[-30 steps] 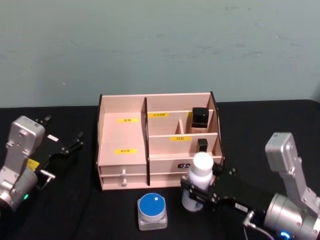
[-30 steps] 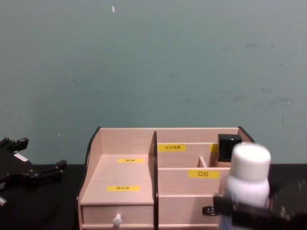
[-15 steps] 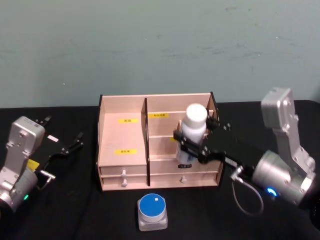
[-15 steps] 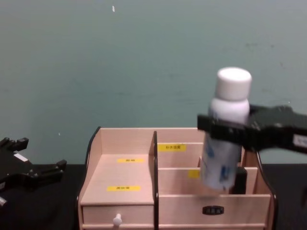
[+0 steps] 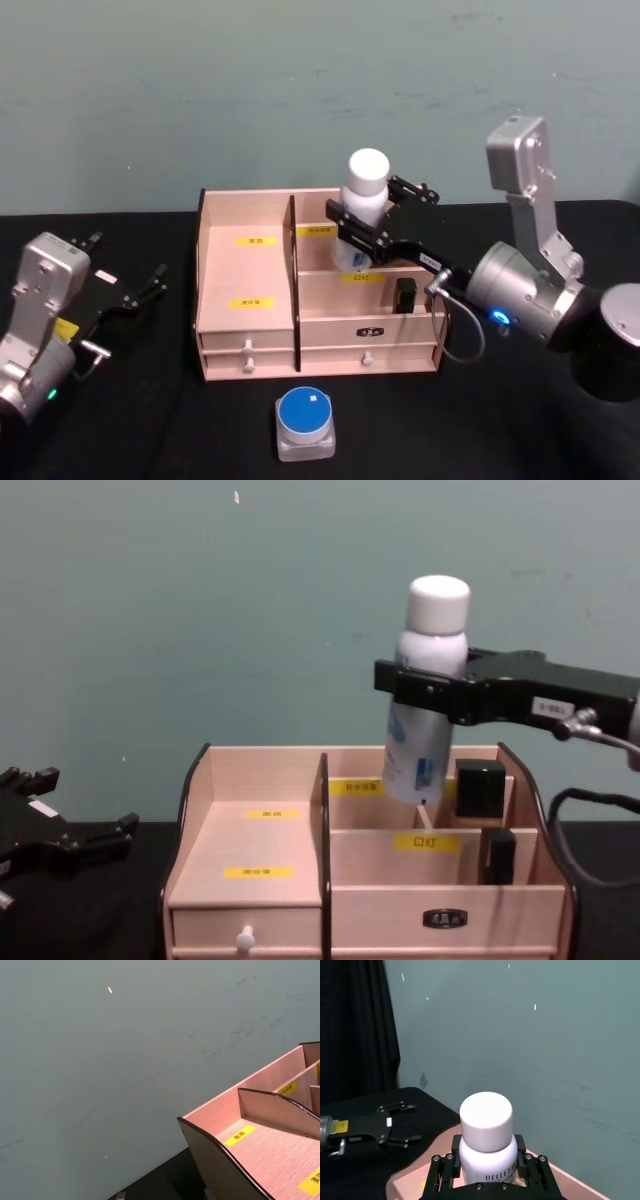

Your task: Pick up the facial cleanser and watermelon frost from the table and place them into the tiered storage box.

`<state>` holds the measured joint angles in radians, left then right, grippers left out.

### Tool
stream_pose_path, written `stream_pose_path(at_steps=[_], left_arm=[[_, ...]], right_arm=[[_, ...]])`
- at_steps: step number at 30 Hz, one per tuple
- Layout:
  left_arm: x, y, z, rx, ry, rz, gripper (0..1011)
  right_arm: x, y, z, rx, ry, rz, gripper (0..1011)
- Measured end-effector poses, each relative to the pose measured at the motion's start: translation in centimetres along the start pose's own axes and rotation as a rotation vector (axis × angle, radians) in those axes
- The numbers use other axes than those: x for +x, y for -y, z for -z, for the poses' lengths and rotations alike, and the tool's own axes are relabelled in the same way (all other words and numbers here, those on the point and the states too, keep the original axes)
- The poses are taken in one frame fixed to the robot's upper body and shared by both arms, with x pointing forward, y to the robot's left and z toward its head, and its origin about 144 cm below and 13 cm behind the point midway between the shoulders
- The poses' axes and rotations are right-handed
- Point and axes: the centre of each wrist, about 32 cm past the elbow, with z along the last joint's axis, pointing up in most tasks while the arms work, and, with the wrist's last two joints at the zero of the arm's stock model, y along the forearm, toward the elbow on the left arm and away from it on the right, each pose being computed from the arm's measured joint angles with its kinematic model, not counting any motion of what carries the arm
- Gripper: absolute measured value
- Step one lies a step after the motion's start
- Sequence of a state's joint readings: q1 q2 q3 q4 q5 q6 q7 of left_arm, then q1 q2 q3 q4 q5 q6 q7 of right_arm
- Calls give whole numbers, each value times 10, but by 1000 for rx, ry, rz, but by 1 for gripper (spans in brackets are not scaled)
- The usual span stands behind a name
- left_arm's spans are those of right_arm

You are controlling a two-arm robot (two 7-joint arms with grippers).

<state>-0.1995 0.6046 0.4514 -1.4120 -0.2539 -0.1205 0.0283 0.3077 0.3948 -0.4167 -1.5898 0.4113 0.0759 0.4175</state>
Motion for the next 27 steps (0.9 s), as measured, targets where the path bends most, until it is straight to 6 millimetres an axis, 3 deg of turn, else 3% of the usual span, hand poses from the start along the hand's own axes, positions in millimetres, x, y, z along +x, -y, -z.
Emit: stream_pose_path(at_steps=[27], left_arm=[[0,0,0,0,0,0,1010]], right_arm=[[24,-46,23,-23,0,-6,616]])
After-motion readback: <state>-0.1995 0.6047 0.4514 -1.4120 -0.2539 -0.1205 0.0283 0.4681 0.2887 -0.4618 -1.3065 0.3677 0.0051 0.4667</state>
